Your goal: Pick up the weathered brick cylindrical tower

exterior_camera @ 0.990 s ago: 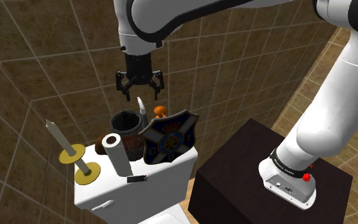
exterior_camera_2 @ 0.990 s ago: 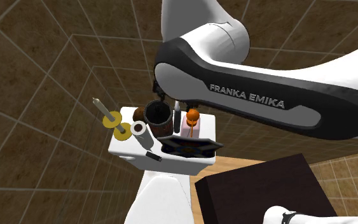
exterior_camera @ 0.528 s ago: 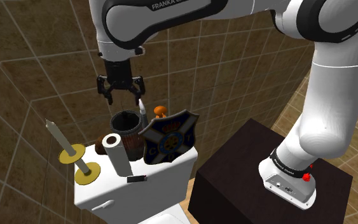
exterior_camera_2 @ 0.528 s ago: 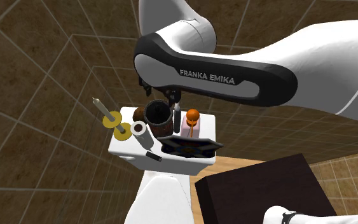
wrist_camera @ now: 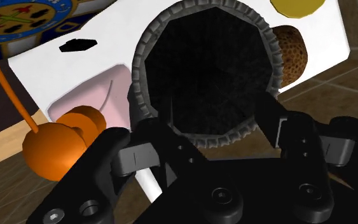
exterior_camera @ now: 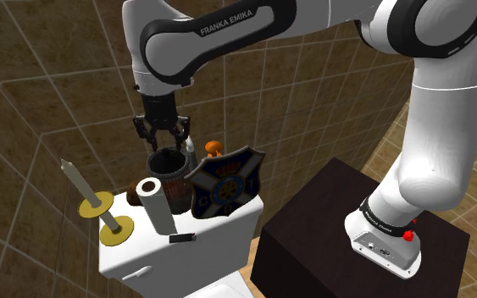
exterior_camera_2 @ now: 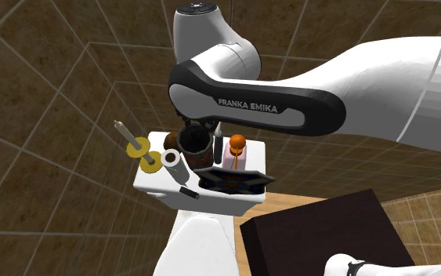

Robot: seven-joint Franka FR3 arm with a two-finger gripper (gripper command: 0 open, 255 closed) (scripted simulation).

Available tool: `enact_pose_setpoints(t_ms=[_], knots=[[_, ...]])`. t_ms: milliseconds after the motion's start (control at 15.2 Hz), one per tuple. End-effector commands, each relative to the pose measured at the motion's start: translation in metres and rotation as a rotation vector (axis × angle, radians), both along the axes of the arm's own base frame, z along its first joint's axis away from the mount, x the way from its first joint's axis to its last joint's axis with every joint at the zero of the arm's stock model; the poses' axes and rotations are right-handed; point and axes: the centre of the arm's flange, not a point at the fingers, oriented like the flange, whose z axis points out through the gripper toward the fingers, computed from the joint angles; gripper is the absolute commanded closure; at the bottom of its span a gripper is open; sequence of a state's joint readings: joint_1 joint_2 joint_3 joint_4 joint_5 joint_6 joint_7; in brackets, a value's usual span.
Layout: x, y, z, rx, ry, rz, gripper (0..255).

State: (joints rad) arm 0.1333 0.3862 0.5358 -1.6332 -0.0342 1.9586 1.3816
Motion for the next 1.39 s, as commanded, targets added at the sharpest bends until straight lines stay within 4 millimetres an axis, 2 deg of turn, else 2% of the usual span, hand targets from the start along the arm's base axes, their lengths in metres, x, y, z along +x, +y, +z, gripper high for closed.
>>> enact_pose_setpoints(t_ms=[0, 528, 1320], knots=[[0.0, 0.0, -0.001, 0.0, 0.0, 0.0, 255], [0.0, 0.0, -0.001, 0.0, 0.0, 0.0, 255], [0.0, 0.0, 0.062, 0.0, 0.0, 0.0, 255]])
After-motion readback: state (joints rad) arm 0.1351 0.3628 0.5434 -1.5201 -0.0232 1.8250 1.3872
